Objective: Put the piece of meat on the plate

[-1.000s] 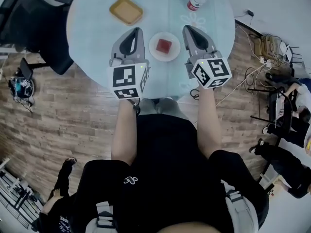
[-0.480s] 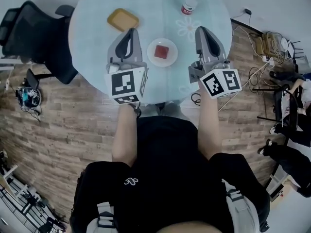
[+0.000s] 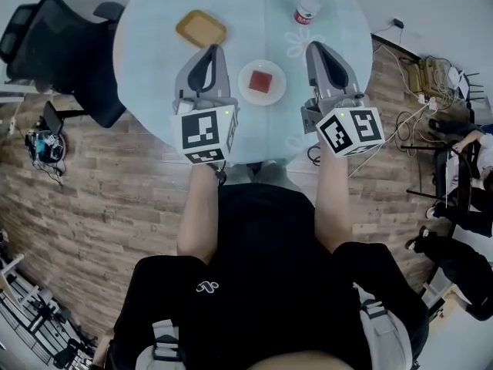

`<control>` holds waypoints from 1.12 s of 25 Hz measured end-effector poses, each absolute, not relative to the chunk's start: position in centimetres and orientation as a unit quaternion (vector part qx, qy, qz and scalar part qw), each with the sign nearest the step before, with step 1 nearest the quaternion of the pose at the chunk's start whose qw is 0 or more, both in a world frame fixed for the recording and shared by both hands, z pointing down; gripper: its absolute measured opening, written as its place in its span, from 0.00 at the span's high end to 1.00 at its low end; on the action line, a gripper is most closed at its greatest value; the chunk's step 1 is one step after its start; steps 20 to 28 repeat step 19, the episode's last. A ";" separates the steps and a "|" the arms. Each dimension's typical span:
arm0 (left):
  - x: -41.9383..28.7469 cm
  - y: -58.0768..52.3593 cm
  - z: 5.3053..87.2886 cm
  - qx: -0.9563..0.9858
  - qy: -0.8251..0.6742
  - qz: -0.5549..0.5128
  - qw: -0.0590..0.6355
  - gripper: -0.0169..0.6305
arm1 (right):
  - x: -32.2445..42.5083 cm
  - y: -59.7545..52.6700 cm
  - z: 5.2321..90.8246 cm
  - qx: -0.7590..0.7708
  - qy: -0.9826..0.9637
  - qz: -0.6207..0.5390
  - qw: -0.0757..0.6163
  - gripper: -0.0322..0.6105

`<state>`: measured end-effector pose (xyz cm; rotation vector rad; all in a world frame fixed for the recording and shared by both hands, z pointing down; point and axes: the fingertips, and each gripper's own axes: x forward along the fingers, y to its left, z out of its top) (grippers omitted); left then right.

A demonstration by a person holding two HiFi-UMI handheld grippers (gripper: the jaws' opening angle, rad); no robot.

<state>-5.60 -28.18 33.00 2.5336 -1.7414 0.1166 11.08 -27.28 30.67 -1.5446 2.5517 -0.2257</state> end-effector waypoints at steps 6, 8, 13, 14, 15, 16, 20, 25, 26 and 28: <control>-6.1 -28.1 33.6 0.821 -0.568 0.040 0.040 0.98 | 10.6 -27.3 30.6 -0.517 0.850 -0.075 0.071 0.94; -6.1 -28.1 33.7 0.821 -0.567 0.041 0.042 0.98 | 10.4 -27.3 30.5 -0.516 0.851 -0.074 0.069 0.94; -6.1 -28.0 33.9 0.823 -0.564 0.042 0.045 0.98 | 10.1 -27.3 30.7 -0.515 0.851 -0.074 0.065 0.94; -6.0 -28.0 34.0 0.824 -0.564 0.043 0.046 0.98 | 10.1 -27.2 30.7 -0.515 0.851 -0.074 0.065 0.94; -5.9 -28.0 34.1 0.824 -0.563 0.043 0.048 0.98 | 10.2 -27.2 30.7 -0.515 0.851 -0.075 0.065 0.94; -5.8 -28.0 34.2 0.824 -0.563 0.044 0.050 0.98 | 10.2 -27.2 30.8 -0.515 0.851 -0.076 0.064 0.94; -5.4 -28.0 34.5 0.825 -0.561 0.045 0.053 0.98 | 10.1 -27.2 31.1 -0.515 0.852 -0.076 0.061 0.94; -5.4 -28.0 34.5 0.825 -0.561 0.045 0.053 0.98 | 10.1 -27.2 31.1 -0.515 0.852 -0.076 0.061 0.94; -5.4 -28.0 34.5 0.825 -0.561 0.045 0.053 0.98 | 10.1 -27.2 31.1 -0.515 0.852 -0.076 0.061 0.94; -5.4 -28.0 34.5 0.825 -0.561 0.045 0.053 0.98 | 10.1 -27.2 31.1 -0.515 0.852 -0.076 0.061 0.94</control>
